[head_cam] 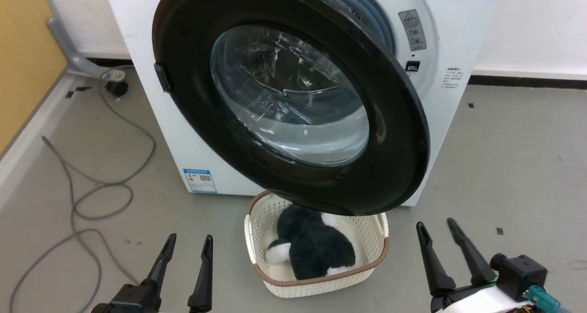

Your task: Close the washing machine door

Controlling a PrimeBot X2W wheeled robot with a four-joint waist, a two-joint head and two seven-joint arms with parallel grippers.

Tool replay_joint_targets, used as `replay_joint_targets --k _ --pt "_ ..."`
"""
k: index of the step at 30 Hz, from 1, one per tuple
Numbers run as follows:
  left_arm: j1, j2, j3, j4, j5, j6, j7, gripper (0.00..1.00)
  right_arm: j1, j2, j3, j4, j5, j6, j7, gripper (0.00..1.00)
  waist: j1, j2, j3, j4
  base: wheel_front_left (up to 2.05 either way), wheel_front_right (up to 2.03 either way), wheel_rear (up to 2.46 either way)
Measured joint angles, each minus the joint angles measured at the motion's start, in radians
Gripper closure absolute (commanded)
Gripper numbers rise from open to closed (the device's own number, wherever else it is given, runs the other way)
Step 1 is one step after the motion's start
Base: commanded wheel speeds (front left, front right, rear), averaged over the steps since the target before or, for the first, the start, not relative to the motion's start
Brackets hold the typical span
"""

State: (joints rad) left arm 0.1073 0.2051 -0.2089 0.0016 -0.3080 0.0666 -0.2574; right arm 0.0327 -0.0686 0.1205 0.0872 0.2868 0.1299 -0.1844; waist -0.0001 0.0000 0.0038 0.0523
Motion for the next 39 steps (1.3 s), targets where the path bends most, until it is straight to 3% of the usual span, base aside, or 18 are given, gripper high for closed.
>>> replay_joint_targets --k 1,2,9,18,26,39 --pt "0.0 -0.003 0.001 0.002 0.006 -0.005 0.0 0.0 0.0 -0.006 0.008 0.0 -0.002 0.0 0.005 0.88 0.0 0.0 0.005 0.003 0.0 0.0 0.0" --pt "0.0 -0.006 0.002 0.003 0.012 -0.009 0.0 0.0 0.0 -0.012 0.016 -0.001 -0.004 0.0 0.008 1.0 0.0 0.0 0.01 0.006 0.0 0.0 0.0" --pt "-0.026 -0.037 0.016 -0.003 0.053 -0.033 0.0 0.0 -0.046 -0.083 0.089 -0.009 -0.007 0.0 0.032 1.0 0.0 0.0 0.069 0.033 0.0 0.0 0.0" --pt "-0.086 -0.08 0.025 -0.013 0.09 -0.062 0.0 0.0 -0.261 -0.226 0.193 0.033 0.049 0.0 0.097 1.0 0.0001 0.0 0.18 0.083 0.0 0.0 0.0" --pt "-0.132 -0.111 0.031 -0.002 0.105 -0.088 0.0 0.0 -0.46 -0.316 0.184 0.134 0.158 0.0 0.139 1.0 0.0001 0.0 0.259 0.126 0.0 0.0 0.0" --pt "-0.204 -0.14 0.058 -0.009 0.113 -0.114 0.0 0.0 -0.791 -0.376 0.146 0.334 0.267 0.003 0.207 1.0 0.0001 0.0 0.374 0.178 0.0 0.0 0.0"
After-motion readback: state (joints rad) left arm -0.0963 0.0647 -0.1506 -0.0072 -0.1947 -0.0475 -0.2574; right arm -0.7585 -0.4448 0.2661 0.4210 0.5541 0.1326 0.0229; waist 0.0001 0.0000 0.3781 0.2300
